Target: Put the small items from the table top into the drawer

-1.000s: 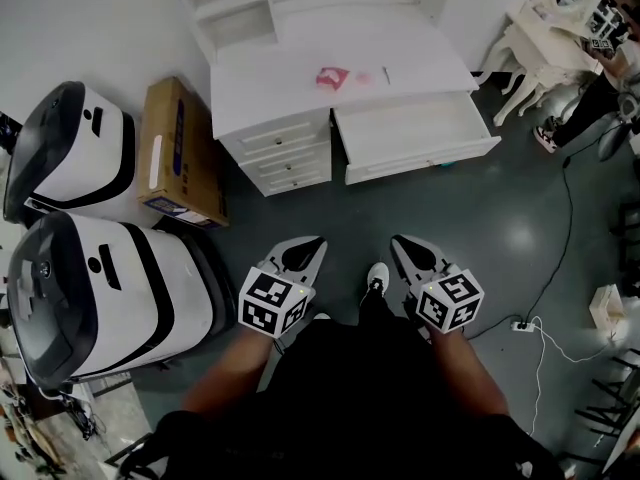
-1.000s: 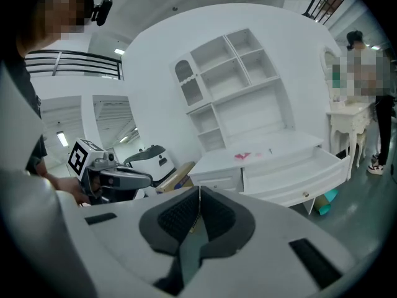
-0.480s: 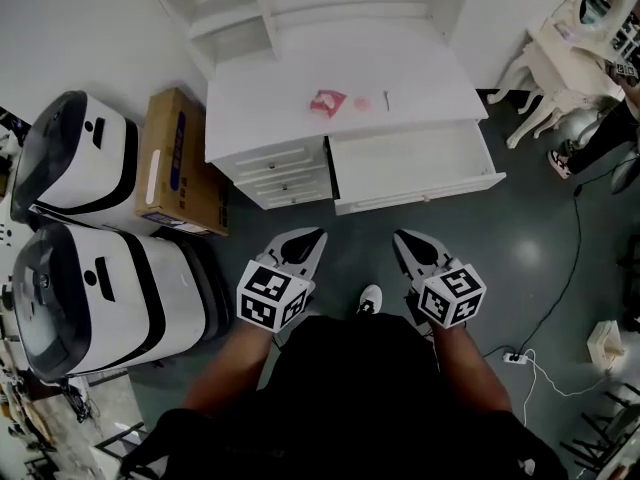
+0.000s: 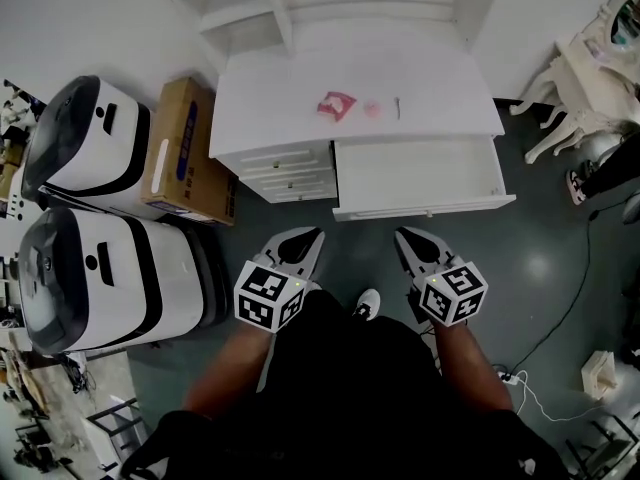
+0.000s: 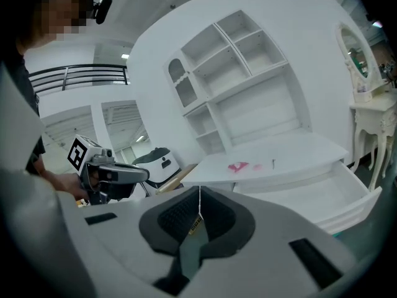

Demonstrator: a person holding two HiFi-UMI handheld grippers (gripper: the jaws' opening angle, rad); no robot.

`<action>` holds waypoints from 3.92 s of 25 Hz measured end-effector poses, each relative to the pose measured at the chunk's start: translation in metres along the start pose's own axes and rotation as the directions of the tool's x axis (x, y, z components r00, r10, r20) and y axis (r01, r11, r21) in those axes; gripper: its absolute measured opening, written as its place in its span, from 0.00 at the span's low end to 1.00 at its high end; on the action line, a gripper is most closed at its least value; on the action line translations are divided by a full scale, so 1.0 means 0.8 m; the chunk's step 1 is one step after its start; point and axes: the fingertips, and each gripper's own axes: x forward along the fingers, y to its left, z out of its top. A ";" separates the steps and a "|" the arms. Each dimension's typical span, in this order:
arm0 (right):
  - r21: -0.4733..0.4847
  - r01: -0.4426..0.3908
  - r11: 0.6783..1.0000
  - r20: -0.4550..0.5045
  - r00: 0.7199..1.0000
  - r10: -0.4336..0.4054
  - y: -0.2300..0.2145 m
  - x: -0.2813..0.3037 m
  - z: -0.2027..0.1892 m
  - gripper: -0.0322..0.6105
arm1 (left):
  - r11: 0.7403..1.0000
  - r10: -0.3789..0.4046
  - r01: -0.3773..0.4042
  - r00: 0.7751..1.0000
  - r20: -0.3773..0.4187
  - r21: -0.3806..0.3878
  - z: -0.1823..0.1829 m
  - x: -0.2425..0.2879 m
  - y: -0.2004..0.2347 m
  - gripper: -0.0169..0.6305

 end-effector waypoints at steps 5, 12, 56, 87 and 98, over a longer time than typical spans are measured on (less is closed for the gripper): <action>0.009 -0.011 1.000 -0.023 1.000 0.011 -0.012 0.012 -0.003 0.10 | 1.000 0.004 -0.004 1.000 -0.017 -0.006 0.001 0.011 0.005 0.04; 0.005 0.004 1.000 -0.025 1.000 -0.004 -0.027 0.034 0.004 0.09 | 1.000 -0.017 0.016 1.000 -0.024 -0.005 0.005 0.036 0.024 0.04; -0.024 0.275 0.961 -0.140 0.951 -0.276 -0.228 0.258 0.089 0.10 | 0.998 -0.042 0.041 0.999 -0.034 -0.048 0.071 0.189 0.226 0.04; -0.185 0.329 0.926 -0.420 0.826 -0.377 -0.436 0.381 0.026 0.16 | 0.985 0.127 -0.140 0.983 -0.130 -0.099 0.061 0.221 0.219 0.04; -0.125 0.357 0.926 -0.462 0.805 -0.372 -0.442 0.384 0.019 0.10 | 0.979 0.143 -0.158 0.983 -0.118 -0.128 0.056 0.214 0.236 0.04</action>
